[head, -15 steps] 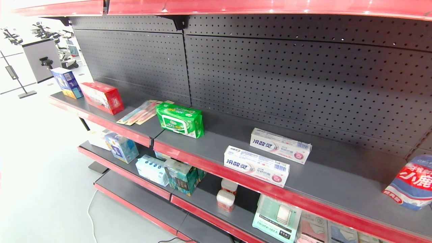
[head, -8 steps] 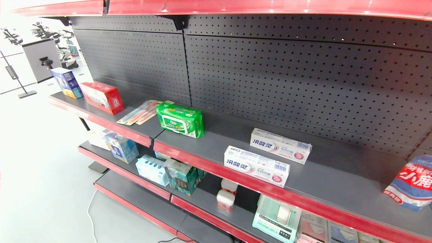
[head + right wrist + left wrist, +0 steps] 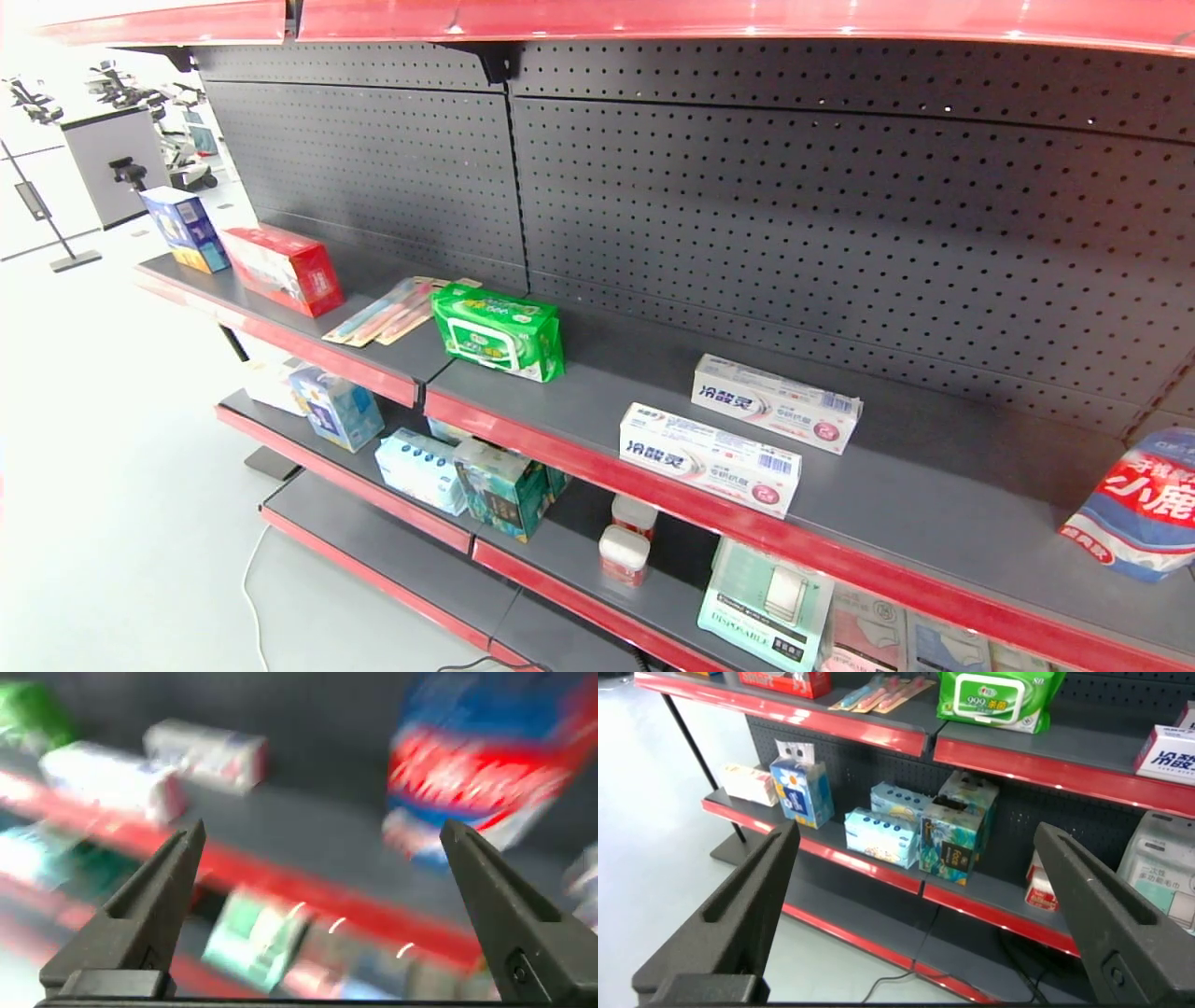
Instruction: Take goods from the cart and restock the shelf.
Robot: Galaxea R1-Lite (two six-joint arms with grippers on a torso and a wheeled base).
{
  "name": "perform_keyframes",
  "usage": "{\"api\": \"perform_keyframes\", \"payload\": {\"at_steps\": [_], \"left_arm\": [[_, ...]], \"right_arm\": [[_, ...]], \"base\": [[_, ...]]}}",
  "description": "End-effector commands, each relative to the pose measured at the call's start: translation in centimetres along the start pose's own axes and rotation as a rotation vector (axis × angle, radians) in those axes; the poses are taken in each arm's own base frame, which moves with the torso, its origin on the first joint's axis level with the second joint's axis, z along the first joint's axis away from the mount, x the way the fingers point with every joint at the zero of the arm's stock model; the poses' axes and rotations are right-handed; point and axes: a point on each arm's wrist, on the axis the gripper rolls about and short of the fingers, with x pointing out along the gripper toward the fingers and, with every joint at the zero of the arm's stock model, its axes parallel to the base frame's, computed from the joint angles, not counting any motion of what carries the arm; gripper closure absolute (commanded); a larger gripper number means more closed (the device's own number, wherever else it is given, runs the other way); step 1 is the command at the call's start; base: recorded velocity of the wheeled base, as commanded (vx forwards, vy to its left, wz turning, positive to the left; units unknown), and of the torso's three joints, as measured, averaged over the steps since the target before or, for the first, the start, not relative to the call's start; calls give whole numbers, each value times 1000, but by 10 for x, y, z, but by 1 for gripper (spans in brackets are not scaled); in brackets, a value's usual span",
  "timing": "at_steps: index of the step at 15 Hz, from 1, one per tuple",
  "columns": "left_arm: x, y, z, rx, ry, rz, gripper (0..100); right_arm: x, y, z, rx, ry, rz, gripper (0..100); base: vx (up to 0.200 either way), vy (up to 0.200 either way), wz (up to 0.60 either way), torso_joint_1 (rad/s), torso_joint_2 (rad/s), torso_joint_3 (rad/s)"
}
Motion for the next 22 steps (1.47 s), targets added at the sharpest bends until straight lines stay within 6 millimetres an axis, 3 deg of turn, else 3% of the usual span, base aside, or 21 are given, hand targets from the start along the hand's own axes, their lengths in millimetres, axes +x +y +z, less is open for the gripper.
{"api": "perform_keyframes", "payload": {"at_steps": [1, 2, 3, 5, 7, 11, 12, 13, 14, 16, 19, 22], "left_arm": [[0, 0, 0, 2, -2, 0, 0], [0, 0, 0, 16, -2, 2, 0], [0, 0, 0, 19, -2, 2, 0], [0, 0, 0, 30, -3, 11, 0], [0, 0, 0, 44, -2, 7, 0], [0, 0, 0, 47, -2, 7, 0], [-1, 0, 8, 48, -23, 3, 0], [2, 1, 55, 15, -36, -5, 0], [8, 0, 84, -49, -54, -18, 0], [11, 0, 91, -22, -46, -29, 0], [16, 1, 71, -20, 26, -15, 0], [39, 1, 89, -17, 123, 24, 0]], "right_arm": [[4, 1, 4, 64, 72, 35, 0], [7, 0, 5, 164, 84, -97, 0], [7, -2, 3, 112, 52, -165, 0], [6, -2, 13, -11, -73, -131, 0], [1, -1, -6, -17, 45, -52, 0], [1, -1, -5, -25, 26, -37, 0], [1, -1, -5, -22, 26, -38, 0], [1, -1, -5, -18, 26, -38, 0], [1, -1, -5, -22, 26, -40, 0], [1, -1, -5, -18, 26, -38, 0], [1, -1, -5, -18, 26, -40, 0], [1, -1, -5, -18, 26, -40, 0]], "base": [[0, 0, 0, 0, 0, 0], [0, 0, 0, 0, 0, 0], [0, 0, 0, 0, 0, 0], [0, 0, 0, 0, 0, 0], [0, 0, 0, 0, 0, 0], [0, 0, 0, 0, 0, 0], [0, 0, 0, 0, 0, 0], [0, 0, 0, 0, 0, 0], [0, 0, 0, 0, 0, 0], [0, 0, 0, 0, 0, 0], [0, 0, 0, 0, 0, 0], [0, 0, -200, 1, 2, 4]]}}
